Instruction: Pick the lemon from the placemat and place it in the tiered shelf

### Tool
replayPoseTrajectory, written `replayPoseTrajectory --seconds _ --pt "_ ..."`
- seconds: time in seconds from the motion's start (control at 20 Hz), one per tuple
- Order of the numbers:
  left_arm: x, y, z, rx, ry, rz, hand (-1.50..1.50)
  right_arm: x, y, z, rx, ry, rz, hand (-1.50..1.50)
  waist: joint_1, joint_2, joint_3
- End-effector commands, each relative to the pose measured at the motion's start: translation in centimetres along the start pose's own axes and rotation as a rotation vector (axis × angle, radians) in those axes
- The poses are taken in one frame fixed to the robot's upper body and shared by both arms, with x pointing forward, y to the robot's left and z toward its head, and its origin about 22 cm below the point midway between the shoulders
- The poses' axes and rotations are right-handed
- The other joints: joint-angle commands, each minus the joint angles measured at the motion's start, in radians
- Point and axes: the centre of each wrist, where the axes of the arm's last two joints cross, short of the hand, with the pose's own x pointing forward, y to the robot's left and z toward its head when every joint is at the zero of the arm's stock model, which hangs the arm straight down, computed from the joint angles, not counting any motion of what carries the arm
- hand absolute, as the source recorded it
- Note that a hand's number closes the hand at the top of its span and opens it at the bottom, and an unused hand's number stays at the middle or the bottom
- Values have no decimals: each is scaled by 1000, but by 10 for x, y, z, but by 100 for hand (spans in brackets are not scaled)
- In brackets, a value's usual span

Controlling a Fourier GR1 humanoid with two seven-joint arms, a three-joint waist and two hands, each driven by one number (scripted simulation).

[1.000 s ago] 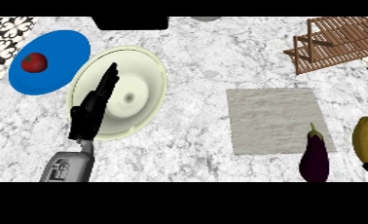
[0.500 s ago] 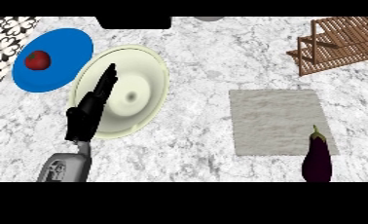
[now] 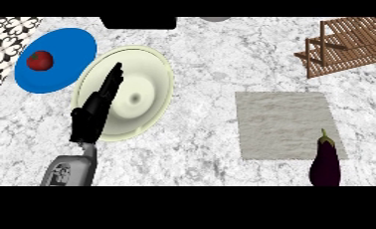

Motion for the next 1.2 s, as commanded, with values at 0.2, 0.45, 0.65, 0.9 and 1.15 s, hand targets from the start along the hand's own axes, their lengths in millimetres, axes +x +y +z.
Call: replayPoseTrajectory --seconds 0.2,0.45,0.65,0.9,1.15 --pt "-4 10 0 9 0 7 0 -6 -4 -47 -105 12 21 150 6 2 0" --pt "-2 14 -4 -1 -1 -6 0 -20 -11 -66 -126 -4 26 150 2 0 0" --pt "-3 -7 -16 -15 -6 4 0 -27 3 -84 -153 -62 155 150 9 4 0" --pt "-12 14 -6 -11 -7 11 0 -43 21 -106 -159 -62 169 150 17 6 0" --pt "-2 4 -11 -11 -24 5 0 -57 42 -115 -230 -153 270 150 25 8 1"
